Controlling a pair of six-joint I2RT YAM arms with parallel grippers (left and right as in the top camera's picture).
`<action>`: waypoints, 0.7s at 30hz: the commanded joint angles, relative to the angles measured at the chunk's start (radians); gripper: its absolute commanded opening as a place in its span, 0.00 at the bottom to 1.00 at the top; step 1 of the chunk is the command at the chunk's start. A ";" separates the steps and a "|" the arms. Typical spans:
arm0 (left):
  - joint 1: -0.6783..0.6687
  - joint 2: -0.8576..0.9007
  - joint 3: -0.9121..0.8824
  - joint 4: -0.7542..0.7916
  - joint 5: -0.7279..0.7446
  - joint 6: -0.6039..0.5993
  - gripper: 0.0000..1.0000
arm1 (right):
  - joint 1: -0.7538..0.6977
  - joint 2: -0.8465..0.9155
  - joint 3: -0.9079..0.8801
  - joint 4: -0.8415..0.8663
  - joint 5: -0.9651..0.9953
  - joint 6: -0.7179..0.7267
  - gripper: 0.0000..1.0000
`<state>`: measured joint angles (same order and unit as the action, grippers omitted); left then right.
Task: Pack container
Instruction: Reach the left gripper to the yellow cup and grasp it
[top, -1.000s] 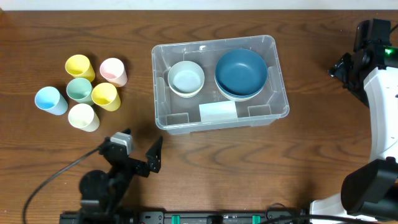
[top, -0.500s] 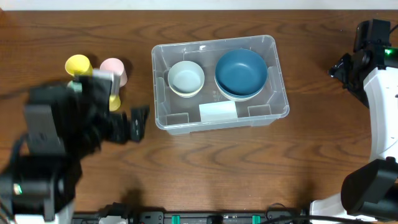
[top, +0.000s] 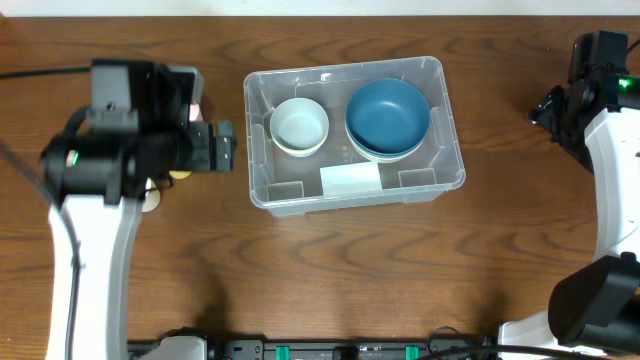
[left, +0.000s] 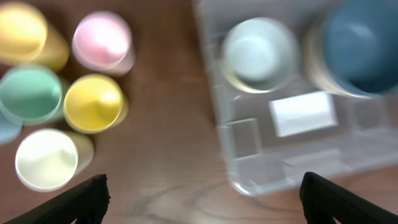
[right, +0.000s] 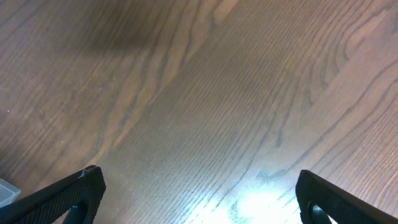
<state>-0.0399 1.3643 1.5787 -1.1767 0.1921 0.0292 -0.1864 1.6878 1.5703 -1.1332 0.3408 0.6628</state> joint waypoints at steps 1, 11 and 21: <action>0.044 0.117 0.013 -0.007 -0.085 -0.103 0.98 | -0.004 0.000 0.002 -0.001 0.018 0.013 0.99; 0.084 0.393 0.012 0.027 -0.159 -0.103 0.98 | -0.004 0.000 0.002 -0.001 0.018 0.013 0.99; 0.085 0.590 0.011 0.100 -0.160 -0.101 0.98 | -0.004 0.000 0.002 -0.001 0.018 0.013 0.99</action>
<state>0.0387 1.9179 1.5787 -1.0851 0.0475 -0.0566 -0.1864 1.6878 1.5703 -1.1332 0.3408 0.6628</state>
